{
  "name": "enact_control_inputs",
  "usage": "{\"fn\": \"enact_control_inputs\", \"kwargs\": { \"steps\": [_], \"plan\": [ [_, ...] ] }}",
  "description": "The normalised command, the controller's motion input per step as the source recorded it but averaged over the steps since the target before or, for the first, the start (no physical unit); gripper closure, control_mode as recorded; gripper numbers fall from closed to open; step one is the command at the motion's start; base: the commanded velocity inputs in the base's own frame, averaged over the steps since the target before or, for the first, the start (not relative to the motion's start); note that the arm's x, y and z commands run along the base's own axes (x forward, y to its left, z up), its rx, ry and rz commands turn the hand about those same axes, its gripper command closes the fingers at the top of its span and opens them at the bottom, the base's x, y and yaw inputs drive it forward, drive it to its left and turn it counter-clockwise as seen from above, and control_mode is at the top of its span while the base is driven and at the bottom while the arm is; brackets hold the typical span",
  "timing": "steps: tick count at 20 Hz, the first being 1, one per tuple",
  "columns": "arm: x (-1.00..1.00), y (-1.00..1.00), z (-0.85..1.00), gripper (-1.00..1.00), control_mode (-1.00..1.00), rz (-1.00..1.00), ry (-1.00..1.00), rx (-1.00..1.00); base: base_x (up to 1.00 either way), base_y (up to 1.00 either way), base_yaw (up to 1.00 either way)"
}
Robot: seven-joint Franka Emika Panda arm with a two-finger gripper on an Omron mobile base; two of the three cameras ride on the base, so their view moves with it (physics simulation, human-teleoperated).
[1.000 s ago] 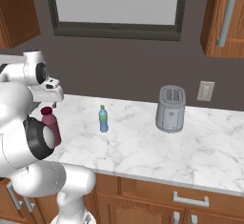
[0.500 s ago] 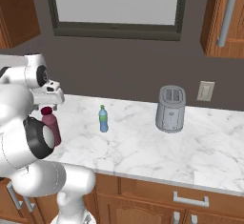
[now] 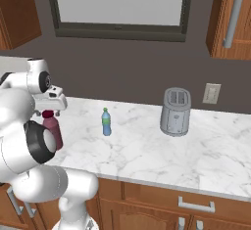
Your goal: Place the drinks on the dining counter in a tight cluster.
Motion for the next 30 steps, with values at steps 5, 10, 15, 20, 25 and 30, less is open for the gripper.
{"fn": "enact_control_inputs", "kwargs": {
  "steps": [5, 10, 15, 20, 25, 30],
  "plan": [
    [0.0, -0.08, -0.04, -1.0, -1.0, 0.0, 0.0, 0.0, 0.0, 0.0, 0.0],
    [0.0, -0.02, -0.04, -1.0, -1.0, 0.0, 0.0, 0.0, 0.0, 0.0, 0.0],
    [0.0, 0.0, -0.06, -1.0, -1.0, 0.0, 0.0, 0.0, 0.0, 0.0, 0.0],
    [0.0, 0.0, -0.08, -1.0, -1.0, 0.0, 0.0, 0.0, 0.0, 0.0, 0.0],
    [0.0, 0.0, 0.0, -1.0, -1.0, 0.0, 0.0, 0.0, 0.0, 0.0, 0.0],
    [0.0, 0.0, 0.0, -1.0, -1.0, 0.0, 0.0, 0.0, 0.0, 0.0, 0.0]
  ]
}}
